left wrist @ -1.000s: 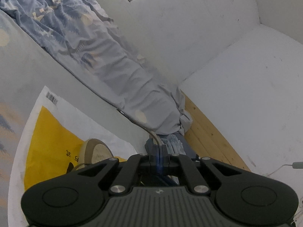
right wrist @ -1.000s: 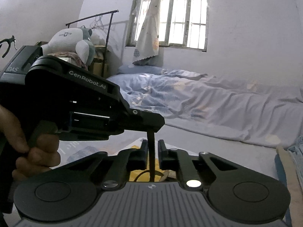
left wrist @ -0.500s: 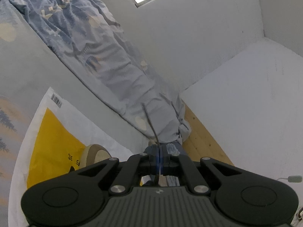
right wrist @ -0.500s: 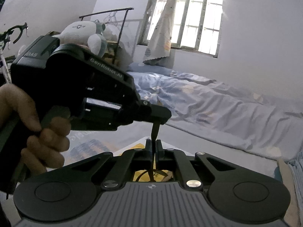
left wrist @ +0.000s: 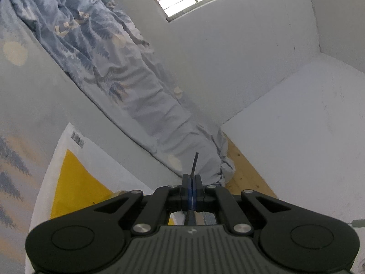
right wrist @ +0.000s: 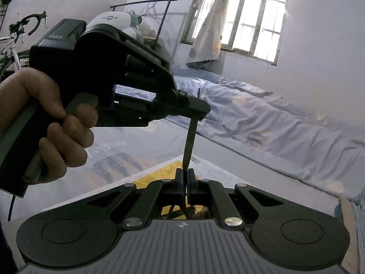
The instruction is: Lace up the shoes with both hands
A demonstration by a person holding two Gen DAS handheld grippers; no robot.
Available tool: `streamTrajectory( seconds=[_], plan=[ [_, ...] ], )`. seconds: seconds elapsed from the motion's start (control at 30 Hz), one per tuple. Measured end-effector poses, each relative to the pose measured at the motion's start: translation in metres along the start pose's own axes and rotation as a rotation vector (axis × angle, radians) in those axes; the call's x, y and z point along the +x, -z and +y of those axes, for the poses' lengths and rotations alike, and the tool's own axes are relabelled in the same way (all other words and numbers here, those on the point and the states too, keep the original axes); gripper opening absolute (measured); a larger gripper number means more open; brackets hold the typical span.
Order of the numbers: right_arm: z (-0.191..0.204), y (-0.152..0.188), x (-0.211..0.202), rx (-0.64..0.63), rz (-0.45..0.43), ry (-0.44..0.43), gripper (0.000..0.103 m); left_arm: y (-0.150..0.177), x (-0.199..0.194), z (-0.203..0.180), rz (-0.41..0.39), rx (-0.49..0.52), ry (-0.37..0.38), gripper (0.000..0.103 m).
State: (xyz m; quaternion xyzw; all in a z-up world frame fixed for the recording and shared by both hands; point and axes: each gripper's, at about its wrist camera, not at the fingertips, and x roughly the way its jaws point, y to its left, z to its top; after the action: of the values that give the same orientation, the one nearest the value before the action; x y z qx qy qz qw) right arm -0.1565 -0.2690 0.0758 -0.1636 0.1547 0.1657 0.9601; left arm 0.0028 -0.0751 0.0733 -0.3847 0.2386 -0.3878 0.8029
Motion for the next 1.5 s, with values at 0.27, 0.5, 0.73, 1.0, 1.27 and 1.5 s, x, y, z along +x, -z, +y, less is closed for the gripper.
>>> streamTrajectory(
  seconds=[0.27, 0.5, 0.73, 1.0, 1.27, 1.5],
  plan=[
    [-0.001, 0.002, 0.001, 0.012, 0.017, -0.026, 0.003, -0.004, -0.003, -0.002, -0.029, 0.018, -0.016, 0.0],
    [-0.008, 0.003, 0.004, 0.052, 0.034, -0.033, 0.005, -0.006, -0.007, -0.016, -0.064, 0.149, -0.123, 0.0],
    [-0.057, 0.0, -0.011, 0.295, -0.053, -0.092, 0.033, 0.01, 0.006, -0.052, -0.005, 0.487, -0.281, 0.0],
    [-0.124, 0.003, -0.031, 0.691, -0.257, -0.166, 0.034, 0.059, 0.023, -0.094, 0.111, 0.798, -0.173, 0.0],
    [-0.142, 0.002, -0.029, 0.728, -0.237, -0.18, 0.027, 0.078, 0.033, -0.1, 0.173, 0.844, -0.111, 0.0],
    [-0.134, 0.004, -0.027, 0.703, -0.21, -0.181, 0.007, 0.08, 0.032, -0.097, 0.185, 0.85, -0.102, 0.0]
  ],
)
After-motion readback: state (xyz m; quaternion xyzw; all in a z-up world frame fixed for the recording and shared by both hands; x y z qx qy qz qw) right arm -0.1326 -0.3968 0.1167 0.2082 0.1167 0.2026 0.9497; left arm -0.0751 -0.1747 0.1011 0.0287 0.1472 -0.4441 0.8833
